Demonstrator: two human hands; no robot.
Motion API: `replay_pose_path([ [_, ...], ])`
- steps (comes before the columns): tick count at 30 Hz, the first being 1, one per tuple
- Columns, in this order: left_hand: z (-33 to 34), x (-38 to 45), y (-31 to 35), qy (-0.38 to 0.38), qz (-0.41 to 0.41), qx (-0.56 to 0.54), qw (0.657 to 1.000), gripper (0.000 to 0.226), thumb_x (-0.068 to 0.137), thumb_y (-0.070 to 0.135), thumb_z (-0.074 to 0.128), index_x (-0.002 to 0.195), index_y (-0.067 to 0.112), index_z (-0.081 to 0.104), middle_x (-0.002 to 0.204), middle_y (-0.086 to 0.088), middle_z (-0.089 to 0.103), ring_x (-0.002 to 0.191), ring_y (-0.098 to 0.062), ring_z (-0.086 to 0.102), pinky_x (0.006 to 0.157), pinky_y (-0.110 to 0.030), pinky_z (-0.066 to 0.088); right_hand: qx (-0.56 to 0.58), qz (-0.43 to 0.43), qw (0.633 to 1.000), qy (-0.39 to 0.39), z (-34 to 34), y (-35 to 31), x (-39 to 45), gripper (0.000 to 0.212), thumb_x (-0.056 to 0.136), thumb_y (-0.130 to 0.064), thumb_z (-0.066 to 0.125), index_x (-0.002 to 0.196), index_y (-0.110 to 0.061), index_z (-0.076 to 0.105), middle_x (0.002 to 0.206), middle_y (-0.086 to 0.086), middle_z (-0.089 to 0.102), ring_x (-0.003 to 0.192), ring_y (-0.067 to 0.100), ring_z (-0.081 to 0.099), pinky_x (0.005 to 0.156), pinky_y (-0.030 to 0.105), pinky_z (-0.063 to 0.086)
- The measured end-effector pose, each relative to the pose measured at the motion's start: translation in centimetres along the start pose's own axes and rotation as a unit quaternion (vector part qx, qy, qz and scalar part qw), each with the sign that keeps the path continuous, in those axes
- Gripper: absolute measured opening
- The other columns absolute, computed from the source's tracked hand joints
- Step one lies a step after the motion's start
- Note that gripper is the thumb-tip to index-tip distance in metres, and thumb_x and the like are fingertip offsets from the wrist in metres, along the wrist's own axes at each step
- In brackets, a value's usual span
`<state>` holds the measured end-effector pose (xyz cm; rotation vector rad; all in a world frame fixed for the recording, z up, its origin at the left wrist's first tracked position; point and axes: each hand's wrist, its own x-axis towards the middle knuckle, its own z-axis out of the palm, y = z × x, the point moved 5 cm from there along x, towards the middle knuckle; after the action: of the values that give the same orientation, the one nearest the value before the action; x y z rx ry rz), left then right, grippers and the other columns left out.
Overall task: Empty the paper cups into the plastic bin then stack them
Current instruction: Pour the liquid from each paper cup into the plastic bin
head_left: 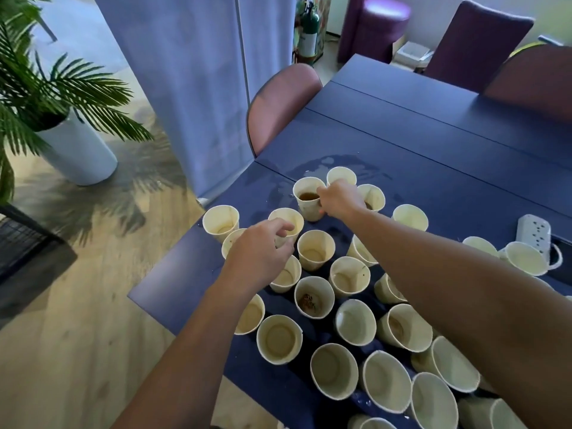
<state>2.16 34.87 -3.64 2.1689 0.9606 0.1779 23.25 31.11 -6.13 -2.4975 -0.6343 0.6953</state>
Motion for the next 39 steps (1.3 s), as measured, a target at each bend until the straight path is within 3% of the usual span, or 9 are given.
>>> replay_pose_path([
  [6,0.5,-0.4,2.6,0.001,-0.019,0.0,1.0,0.027,0.097,0.032,0.058,0.123,0.032,0.065,0.111,0.012,0.07,0.101,-0.016,0.065,0.089,-0.039,0.053,0.025,-0.025,0.999,0.025,-5.2,0.0,-3.2,0.035,0.091,-0.037,0.052,0.082,-0.008,0.07,0.075,0.008,0.072,0.071,0.027,0.069,0.065,0.04,0.057],
  [10,1.8,-0.9,4.9,-0.015,-0.04,-0.046,0.998,0.032,0.097,0.032,0.057,0.129,0.03,0.06,0.113,0.011,0.069,0.103,-0.016,0.064,0.092,-0.038,0.051,0.07,-0.046,0.996,0.025,-9.3,0.6,-6.7,0.036,0.092,-0.035,0.055,0.075,-0.009,0.074,0.069,0.004,0.074,0.074,0.027,0.073,0.081,0.045,0.061],
  [16,6.5,-2.3,9.3,-0.091,-0.074,-0.188,0.975,0.073,0.087,0.043,0.074,0.146,0.034,0.031,0.1,0.006,0.072,0.099,-0.015,0.066,0.092,-0.04,0.052,0.082,-0.069,0.994,0.034,-15.0,2.3,-13.6,0.038,0.097,-0.031,0.056,0.069,-0.011,0.074,0.064,0.0,0.073,0.056,0.01,0.066,0.064,0.022,0.054],
  [21,9.6,-4.0,13.8,-0.054,-0.025,-0.251,0.966,0.085,0.054,0.058,0.085,0.127,0.037,0.046,0.112,0.013,0.07,0.107,-0.015,0.066,0.095,-0.048,0.056,0.104,-0.084,0.991,0.027,-18.6,5.7,-19.3,0.038,0.094,-0.025,0.054,0.067,-0.01,0.075,0.062,0.0,0.072,0.06,0.014,0.069,0.059,0.018,0.052],
  [24,11.1,-5.3,16.0,-0.035,0.008,-0.254,0.967,0.073,0.05,0.057,0.084,0.115,0.033,0.061,0.106,0.014,0.073,0.102,-0.011,0.069,0.089,-0.037,0.057,0.108,-0.094,0.989,0.04,-20.5,7.7,-22.3,0.037,0.094,-0.023,0.054,0.065,-0.01,0.074,0.061,0.0,0.072,0.053,0.007,0.064,0.056,0.015,0.046],
  [28,12.1,-8.1,19.9,-0.054,0.059,-0.236,0.969,0.042,0.071,0.03,0.091,0.106,0.032,0.067,0.09,0.019,0.073,0.088,0.0,0.068,0.069,-0.014,0.049,0.095,-0.101,0.984,0.114,-23.4,11.5,-25.1,0.043,0.095,-0.039,0.055,0.063,-0.013,0.071,0.06,-0.001,0.07,0.058,0.017,0.064,0.069,0.039,0.057],
  [32,13.3,-10.9,24.1,-0.09,0.099,-0.243,0.961,0.031,0.073,0.024,0.089,0.091,0.035,0.066,0.079,0.022,0.073,0.074,0.005,0.067,0.062,-0.012,0.05,0.182,-0.133,0.957,0.18,-25.5,16.2,-28.3,0.062,0.084,-0.08,0.038,0.084,-0.024,0.065,0.079,-0.012,0.067,0.073,0.007,0.062,0.069,0.029,0.049],
  [35,14.5,-13.1,27.4,-0.123,0.129,-0.232,0.956,0.035,0.064,0.039,0.086,0.092,0.033,0.068,0.08,0.019,0.073,0.076,0.0,0.069,0.067,-0.021,0.054,0.306,-0.164,0.929,0.129,-25.4,19.5,-30.5,0.053,0.082,-0.071,0.051,0.118,-0.033,0.059,0.109,-0.02,0.066,0.102,0.001,0.063,0.083,0.019,0.05],
  [39,17.3,-15.7,31.0,-0.187,0.179,-0.178,0.949,0.049,0.06,0.057,0.069,0.105,0.037,0.067,0.09,0.016,0.075,0.084,-0.006,0.071,0.077,-0.038,0.06,0.344,-0.174,0.91,0.154,-25.4,23.1,-32.4,0.069,0.066,-0.043,0.085,0.126,-0.026,0.058,0.117,-0.007,0.07,0.112,0.013,0.064,0.093,0.03,0.053],
])
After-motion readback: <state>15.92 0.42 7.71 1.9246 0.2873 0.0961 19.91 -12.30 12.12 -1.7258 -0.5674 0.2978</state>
